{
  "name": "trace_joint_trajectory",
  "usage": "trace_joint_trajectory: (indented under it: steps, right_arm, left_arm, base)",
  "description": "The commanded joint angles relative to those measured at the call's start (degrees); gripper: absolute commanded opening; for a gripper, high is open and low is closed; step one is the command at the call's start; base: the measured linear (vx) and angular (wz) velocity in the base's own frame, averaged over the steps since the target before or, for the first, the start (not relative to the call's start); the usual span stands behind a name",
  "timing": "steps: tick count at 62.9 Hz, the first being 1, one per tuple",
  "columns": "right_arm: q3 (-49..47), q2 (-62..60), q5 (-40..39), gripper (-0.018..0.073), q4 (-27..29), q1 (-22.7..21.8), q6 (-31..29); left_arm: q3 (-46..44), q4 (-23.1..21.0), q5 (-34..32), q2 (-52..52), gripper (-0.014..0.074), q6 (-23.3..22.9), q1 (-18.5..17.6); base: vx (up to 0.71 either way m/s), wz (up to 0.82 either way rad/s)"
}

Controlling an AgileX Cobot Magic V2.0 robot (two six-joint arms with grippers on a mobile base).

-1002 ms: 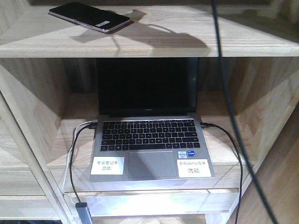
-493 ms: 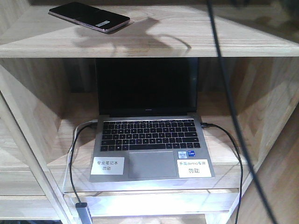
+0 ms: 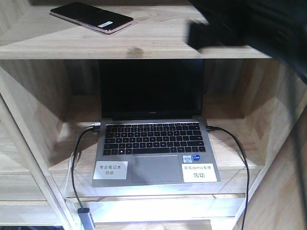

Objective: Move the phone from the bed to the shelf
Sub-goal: 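Open the right gripper and withdraw it from the phone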

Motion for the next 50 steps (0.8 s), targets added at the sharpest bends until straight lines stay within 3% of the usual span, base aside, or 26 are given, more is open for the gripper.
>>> trace_joint_trajectory:
  steps: [1,30,50]
  right_arm:
    - [3.6,-5.5,-4.3,-0.0003,0.7,0.1,-0.6]
    - [31.8,-30.0,-5.4,-0.0003,0.8,0.1,2.4]
    - [41.6,-43.4,-5.4,-0.0003,0.8,0.1,2.5]
  left_arm:
    - [0.4,-0.5,-4.0,-0.5,0.0001,0.0,0.0]
    - [0.4,-0.5,-4.0,-0.5,0.0001,0.0,0.0]
    - [0.4,-0.5,-4.0,-0.5,0.0001,0.0,0.0]
  base:
    - [0.0,0.0]
    - [0.0,0.0]
    - [0.0,0.0]
